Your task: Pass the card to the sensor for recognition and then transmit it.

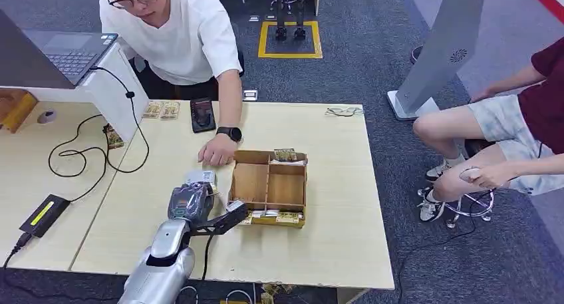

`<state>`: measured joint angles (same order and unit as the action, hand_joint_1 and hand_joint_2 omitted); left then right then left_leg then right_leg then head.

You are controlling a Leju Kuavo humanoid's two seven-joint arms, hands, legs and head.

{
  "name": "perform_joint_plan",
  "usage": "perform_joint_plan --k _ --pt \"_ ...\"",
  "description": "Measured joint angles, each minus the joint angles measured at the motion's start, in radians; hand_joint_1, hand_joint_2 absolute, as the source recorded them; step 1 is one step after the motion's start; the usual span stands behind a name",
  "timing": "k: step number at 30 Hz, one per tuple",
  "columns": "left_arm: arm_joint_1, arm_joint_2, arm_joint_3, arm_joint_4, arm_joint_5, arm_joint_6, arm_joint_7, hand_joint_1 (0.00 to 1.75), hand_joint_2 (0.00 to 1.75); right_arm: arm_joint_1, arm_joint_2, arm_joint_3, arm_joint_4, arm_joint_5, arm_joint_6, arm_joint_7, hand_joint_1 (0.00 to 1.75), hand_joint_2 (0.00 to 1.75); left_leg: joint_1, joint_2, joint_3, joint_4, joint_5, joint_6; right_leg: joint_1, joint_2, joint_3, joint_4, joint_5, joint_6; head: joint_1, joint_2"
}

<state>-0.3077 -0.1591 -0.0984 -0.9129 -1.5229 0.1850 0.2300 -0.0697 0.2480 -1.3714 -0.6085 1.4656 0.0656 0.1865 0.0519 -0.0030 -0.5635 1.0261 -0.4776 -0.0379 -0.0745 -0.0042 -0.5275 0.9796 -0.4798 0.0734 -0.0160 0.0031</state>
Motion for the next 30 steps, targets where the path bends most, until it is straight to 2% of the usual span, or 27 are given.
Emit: perform_joint_plan --k 19,26,30 --pt "0.002 0.0 -0.002 -0.001 0.0 0.018 -0.003 1.75 1.75 0.001 0.0 0.004 -0.005 0.001 0.003 -0.002 0.0 1.75 0.0 0.0 0.0 0.0 0.0 0.0 0.0 0.0 0.0 0.0 0.0 0.0 0.0 0.0" --pt "0.03 -0.015 0.012 -0.059 0.001 0.096 -0.082 1.75 1.75 0.002 0.0 0.004 -0.006 0.001 0.002 -0.011 0.0 1.75 0.0 0.0 -0.002 0.0 0.001 0.0 0.0 0.0 -0.002 0.0 0.0 0.0 0.0 0.0" --pt "0.049 -0.037 0.03 -0.155 0.008 0.116 -0.137 1.75 1.75 0.002 0.0 0.004 -0.006 0.001 0.0 -0.022 0.0 1.75 0.0 0.0 -0.005 0.0 0.001 0.0 0.0 0.0 -0.006 0.0 0.001 0.0 0.0 0.0"
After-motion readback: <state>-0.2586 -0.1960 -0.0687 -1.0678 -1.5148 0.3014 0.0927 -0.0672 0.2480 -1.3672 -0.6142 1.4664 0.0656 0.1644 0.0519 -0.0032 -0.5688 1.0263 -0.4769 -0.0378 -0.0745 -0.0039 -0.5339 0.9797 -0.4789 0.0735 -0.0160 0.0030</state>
